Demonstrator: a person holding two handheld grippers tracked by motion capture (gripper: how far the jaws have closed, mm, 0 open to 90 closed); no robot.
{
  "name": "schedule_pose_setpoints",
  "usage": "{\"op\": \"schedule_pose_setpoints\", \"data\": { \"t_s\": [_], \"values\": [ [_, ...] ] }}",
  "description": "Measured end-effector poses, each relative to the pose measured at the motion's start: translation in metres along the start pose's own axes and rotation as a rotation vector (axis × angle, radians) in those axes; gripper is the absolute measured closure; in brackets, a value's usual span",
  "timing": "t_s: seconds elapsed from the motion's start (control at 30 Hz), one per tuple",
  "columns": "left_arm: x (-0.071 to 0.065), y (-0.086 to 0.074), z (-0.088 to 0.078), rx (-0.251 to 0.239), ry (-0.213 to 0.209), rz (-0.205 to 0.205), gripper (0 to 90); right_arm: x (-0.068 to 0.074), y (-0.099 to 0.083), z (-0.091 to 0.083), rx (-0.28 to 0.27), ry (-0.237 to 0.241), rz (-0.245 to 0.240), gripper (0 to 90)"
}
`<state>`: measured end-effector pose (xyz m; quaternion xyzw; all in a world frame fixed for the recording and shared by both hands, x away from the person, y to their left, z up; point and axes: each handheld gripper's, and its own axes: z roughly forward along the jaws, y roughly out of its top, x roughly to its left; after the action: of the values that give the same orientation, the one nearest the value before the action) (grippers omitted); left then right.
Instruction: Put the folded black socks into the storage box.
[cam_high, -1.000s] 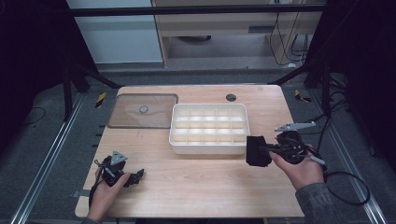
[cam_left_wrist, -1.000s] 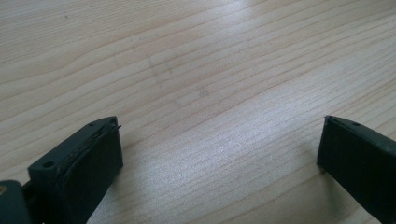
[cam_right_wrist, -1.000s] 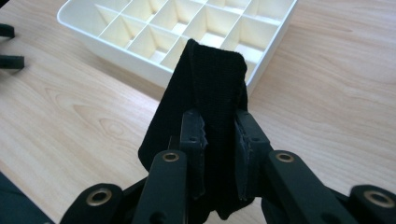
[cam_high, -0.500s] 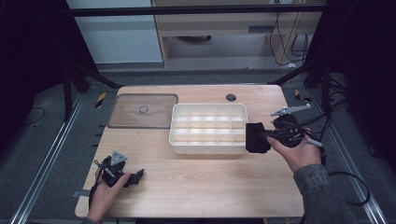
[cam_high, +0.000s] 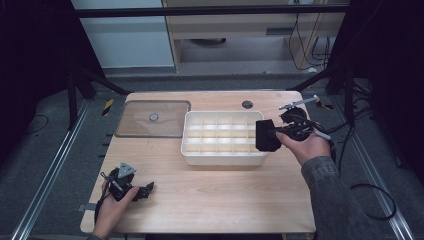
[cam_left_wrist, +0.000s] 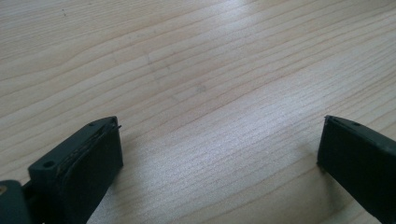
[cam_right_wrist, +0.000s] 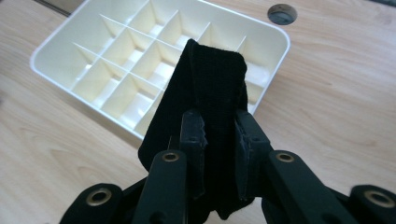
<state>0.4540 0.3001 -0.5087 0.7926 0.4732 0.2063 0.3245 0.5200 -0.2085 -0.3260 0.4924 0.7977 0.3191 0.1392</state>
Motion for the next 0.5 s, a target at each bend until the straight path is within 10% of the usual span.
{"op": "schedule_pose_setpoints", "data": {
  "t_s": [0.5],
  "values": [
    [0.000,0.000,0.000,-0.004,-0.001,0.000,0.0,-0.001,0.023,0.021,0.034,-0.057,-0.042,75.9]
  ]
}}
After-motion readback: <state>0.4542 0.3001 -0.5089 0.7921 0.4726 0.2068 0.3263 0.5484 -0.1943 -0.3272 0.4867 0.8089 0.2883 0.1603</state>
